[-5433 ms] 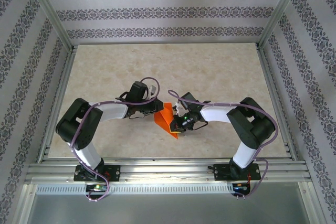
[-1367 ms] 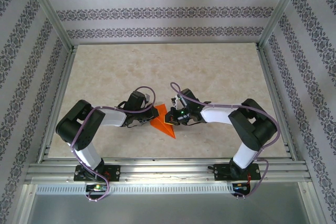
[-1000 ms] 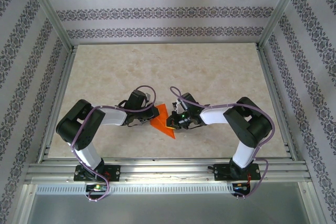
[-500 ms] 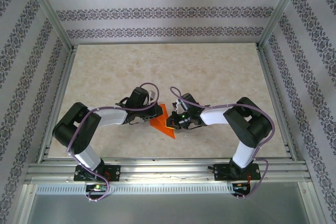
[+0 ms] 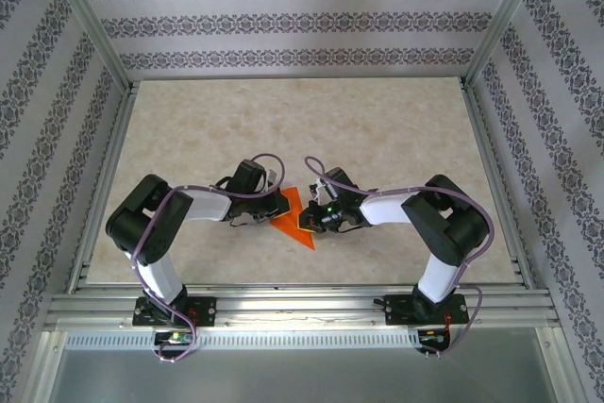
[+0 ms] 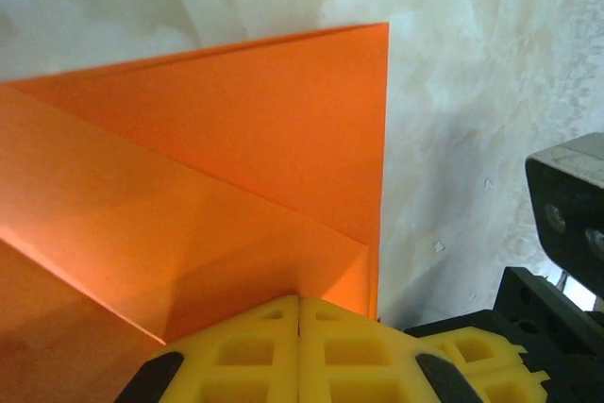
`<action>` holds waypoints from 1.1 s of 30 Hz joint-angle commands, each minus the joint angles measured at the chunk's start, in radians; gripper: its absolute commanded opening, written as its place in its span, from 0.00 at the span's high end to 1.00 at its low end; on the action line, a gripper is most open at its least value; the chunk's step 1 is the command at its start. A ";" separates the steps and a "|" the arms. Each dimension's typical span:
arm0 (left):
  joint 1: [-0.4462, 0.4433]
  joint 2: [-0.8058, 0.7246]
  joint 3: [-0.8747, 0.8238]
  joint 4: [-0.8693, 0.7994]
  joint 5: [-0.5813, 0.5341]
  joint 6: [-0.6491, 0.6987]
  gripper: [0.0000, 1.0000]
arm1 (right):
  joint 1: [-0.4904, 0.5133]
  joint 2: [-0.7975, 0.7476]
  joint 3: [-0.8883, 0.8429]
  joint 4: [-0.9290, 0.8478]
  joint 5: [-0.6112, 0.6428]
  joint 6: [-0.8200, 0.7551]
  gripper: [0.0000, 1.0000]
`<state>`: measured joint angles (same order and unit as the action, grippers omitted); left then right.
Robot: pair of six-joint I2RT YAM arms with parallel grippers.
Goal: Fold a paper plane with a square sheet of paper (pick it up from the middle)
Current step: Fourth fold the wing at the center of the table.
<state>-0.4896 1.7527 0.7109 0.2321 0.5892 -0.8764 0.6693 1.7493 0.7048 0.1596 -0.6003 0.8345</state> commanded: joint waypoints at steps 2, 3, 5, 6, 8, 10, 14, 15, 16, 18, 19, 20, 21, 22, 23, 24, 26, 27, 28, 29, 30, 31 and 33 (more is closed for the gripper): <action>0.084 0.038 -0.004 -0.004 -0.076 0.006 0.91 | -0.016 0.038 -0.026 -0.167 0.059 -0.048 1.00; 0.092 0.040 0.001 -0.002 -0.071 0.009 0.91 | -0.016 0.036 -0.025 -0.172 0.061 -0.052 1.00; 0.112 0.046 0.015 -0.009 -0.064 0.018 0.90 | -0.019 0.038 -0.021 -0.185 0.061 -0.060 1.00; 0.120 0.047 0.016 -0.010 -0.065 0.022 0.90 | -0.019 0.038 -0.019 -0.189 0.060 -0.063 1.00; 0.139 0.051 0.020 -0.012 -0.062 0.028 0.90 | -0.018 0.034 -0.021 -0.192 0.062 -0.064 1.00; 0.156 0.058 0.027 -0.014 -0.053 0.033 0.90 | -0.018 0.033 -0.019 -0.192 0.059 -0.064 1.00; 0.191 0.059 0.060 -0.038 -0.026 0.041 0.90 | -0.019 0.030 -0.016 -0.200 0.054 -0.072 1.00; 0.200 0.057 0.070 -0.047 -0.019 0.050 0.90 | -0.019 0.030 -0.018 -0.199 0.054 -0.073 1.00; 0.208 0.056 0.087 -0.071 -0.022 0.067 0.89 | -0.019 0.032 -0.018 -0.197 0.054 -0.071 1.00; 0.224 0.057 0.115 -0.127 -0.031 0.096 0.89 | -0.019 0.033 -0.015 -0.195 0.053 -0.071 1.00; 0.230 0.057 0.125 -0.139 -0.029 0.102 0.89 | -0.019 0.033 -0.014 -0.194 0.051 -0.070 1.00; 0.233 0.051 0.136 -0.155 -0.019 0.106 0.89 | -0.018 0.032 -0.012 -0.192 0.051 -0.069 1.00; 0.232 0.041 0.145 -0.167 -0.009 0.113 0.89 | -0.019 0.032 -0.007 -0.192 0.050 -0.069 1.00; 0.230 0.025 0.151 -0.175 0.000 0.117 0.89 | -0.018 0.032 -0.003 -0.193 0.047 -0.070 1.00; 0.232 0.006 0.158 -0.194 0.000 0.115 0.89 | -0.018 0.030 0.002 -0.193 0.045 -0.069 1.00; 0.231 -0.016 0.166 -0.217 0.002 0.118 0.89 | -0.019 0.028 0.005 -0.193 0.043 -0.068 1.00; 0.221 -0.087 0.169 -0.244 -0.008 0.123 0.89 | -0.018 0.026 0.017 -0.195 0.039 -0.068 1.00; 0.216 -0.119 0.169 -0.259 -0.019 0.125 0.89 | -0.018 0.023 0.022 -0.195 0.039 -0.066 1.00; 0.208 -0.154 0.163 -0.264 -0.030 0.126 0.89 | -0.019 0.020 0.028 -0.192 0.037 -0.064 1.00; 0.199 -0.184 0.155 -0.269 -0.039 0.124 0.89 | -0.018 0.015 0.031 -0.178 0.027 -0.060 1.00; 0.187 -0.206 0.142 -0.260 -0.042 0.120 0.89 | -0.018 0.007 0.032 -0.157 0.016 -0.049 1.00; 0.171 -0.221 0.131 -0.248 -0.041 0.115 0.88 | -0.018 0.000 0.034 -0.136 0.002 -0.041 1.00; 0.139 -0.237 0.113 -0.233 -0.024 0.104 0.88 | -0.018 -0.024 0.048 -0.104 -0.030 -0.034 0.95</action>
<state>-0.3077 1.5368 0.8532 0.0147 0.5652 -0.7845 0.6567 1.7489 0.7387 0.0792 -0.6167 0.7891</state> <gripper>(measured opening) 0.116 0.050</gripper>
